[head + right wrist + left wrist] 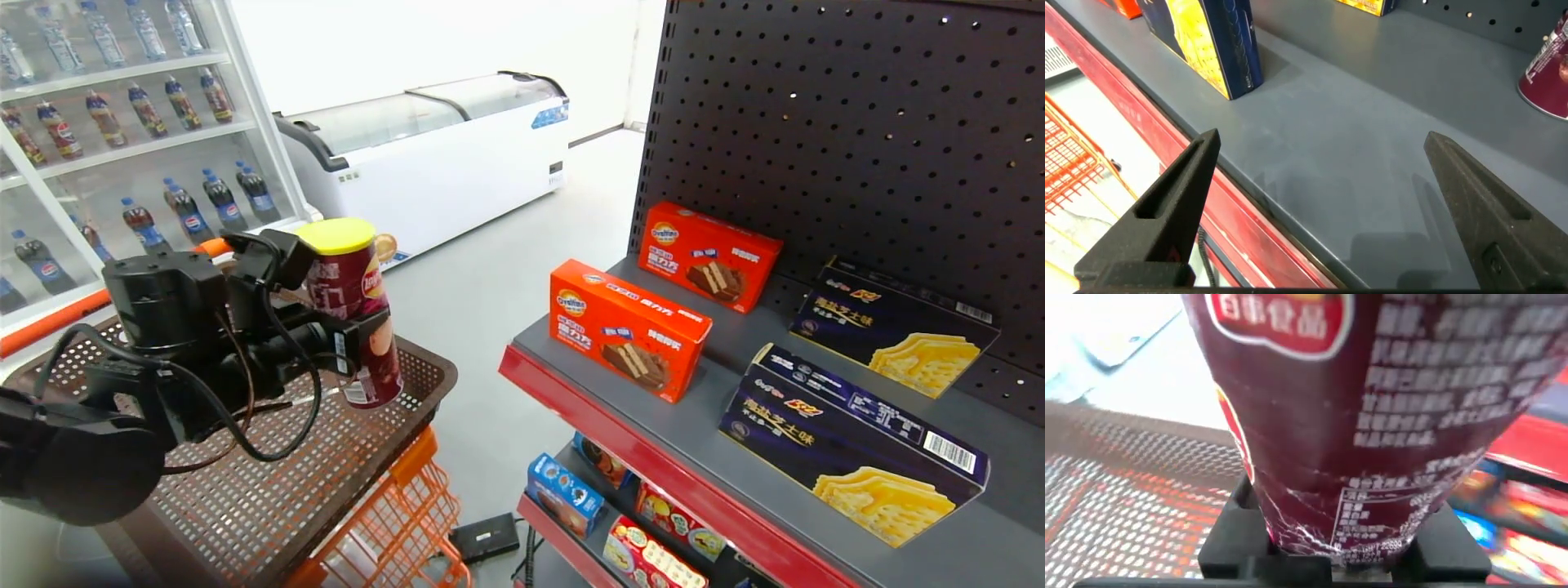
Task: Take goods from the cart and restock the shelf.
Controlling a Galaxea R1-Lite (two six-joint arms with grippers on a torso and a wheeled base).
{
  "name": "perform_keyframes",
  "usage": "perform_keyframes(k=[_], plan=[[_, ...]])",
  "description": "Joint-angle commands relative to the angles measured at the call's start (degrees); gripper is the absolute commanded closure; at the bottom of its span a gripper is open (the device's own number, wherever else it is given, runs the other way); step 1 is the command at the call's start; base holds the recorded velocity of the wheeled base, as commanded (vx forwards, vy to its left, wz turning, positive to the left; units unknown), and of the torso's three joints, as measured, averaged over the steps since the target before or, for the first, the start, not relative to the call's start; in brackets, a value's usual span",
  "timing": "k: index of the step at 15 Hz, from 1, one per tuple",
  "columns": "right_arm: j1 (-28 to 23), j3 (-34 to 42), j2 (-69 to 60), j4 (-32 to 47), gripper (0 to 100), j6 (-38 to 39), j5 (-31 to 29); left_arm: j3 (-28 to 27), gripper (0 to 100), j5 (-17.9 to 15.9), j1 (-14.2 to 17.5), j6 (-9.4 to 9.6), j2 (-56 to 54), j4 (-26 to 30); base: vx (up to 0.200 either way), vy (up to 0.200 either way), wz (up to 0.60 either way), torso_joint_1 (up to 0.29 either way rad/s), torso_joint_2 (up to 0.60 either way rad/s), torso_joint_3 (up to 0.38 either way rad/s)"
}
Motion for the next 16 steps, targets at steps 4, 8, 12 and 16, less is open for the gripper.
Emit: perform_keyframes(k=[4, 8, 12, 16], plan=[[-0.01, 0.01, 0.00, 0.02, 0, -0.07, 0.04, 3.44, 100, -4.56, -4.48, -0.60, -14.02, 5.62, 0.000, 0.000, 0.00, 0.000, 0.00, 0.000], [-0.01, 0.01, 0.00, 0.02, 0, 0.02, 0.04, 4.59, 100, -3.95, -10.99, -1.13, -18.24, 5.88, 0.000, 0.000, 0.00, 0.000, 0.00, 0.000], [-0.01, 0.01, 0.00, 0.02, 0, -0.07, 0.04, 4.15, 100, -4.48, -15.29, -1.31, -18.68, 5.71, 0.000, 0.000, 0.00, 0.000, 0.00, 0.000], [-0.01, 0.01, 0.00, 0.02, 0, -0.07, 0.04, 5.99, 100, -4.56, -16.35, -1.31, -19.38, 5.62, 0.000, 0.000, 0.00, 0.000, 0.00, 0.000]])
